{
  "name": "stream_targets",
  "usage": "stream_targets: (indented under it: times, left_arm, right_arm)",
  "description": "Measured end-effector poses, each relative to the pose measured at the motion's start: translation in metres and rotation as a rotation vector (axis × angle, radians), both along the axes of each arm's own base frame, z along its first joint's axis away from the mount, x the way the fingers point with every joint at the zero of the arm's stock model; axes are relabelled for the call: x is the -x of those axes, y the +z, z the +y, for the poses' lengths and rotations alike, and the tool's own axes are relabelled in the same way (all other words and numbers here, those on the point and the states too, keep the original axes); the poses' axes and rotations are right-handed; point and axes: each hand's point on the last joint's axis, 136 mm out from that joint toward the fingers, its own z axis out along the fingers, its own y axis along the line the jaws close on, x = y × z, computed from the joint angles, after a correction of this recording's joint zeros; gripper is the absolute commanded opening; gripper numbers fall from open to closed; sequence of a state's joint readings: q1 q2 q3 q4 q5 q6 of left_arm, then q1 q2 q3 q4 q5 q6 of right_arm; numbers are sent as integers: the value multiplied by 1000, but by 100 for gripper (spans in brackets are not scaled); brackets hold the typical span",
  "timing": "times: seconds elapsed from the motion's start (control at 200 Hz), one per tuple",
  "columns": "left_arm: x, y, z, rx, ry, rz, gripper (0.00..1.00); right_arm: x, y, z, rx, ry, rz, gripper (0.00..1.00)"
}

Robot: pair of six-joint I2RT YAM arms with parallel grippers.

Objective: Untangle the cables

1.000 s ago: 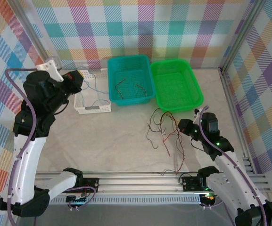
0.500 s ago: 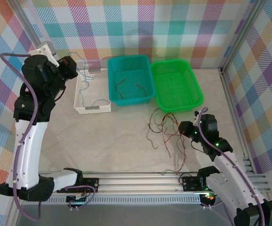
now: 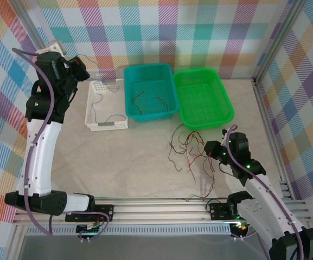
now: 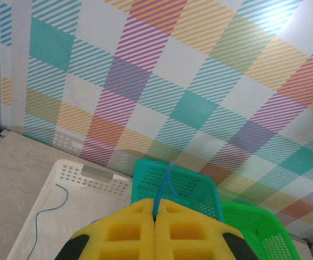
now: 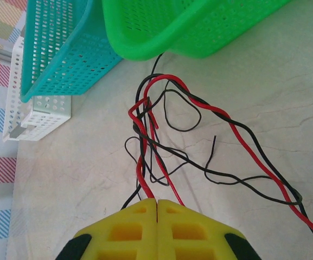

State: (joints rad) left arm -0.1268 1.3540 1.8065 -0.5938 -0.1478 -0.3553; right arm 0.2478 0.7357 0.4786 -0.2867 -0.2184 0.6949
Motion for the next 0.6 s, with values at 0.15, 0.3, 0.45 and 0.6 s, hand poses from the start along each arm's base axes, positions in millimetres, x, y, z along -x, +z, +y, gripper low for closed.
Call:
stream_targets:
  times: [0.15,0.3,0.45,0.6]
  left_arm:
    - [-24,-27,0,-7,8,40,0]
    - [-48,-69,-1,-14,6,103,0]
    - [-69,-111,-2,-16,6,172,0]
    - [-88,-162,-4,6,6,246,0]
  right_arm:
    - [-1,-2,2,-8,10,2,0]
    - [1,0,6,-27,29,1,0]
    - [4,6,9,-45,49,-16,0]
    - [6,10,13,-62,71,-23,0]
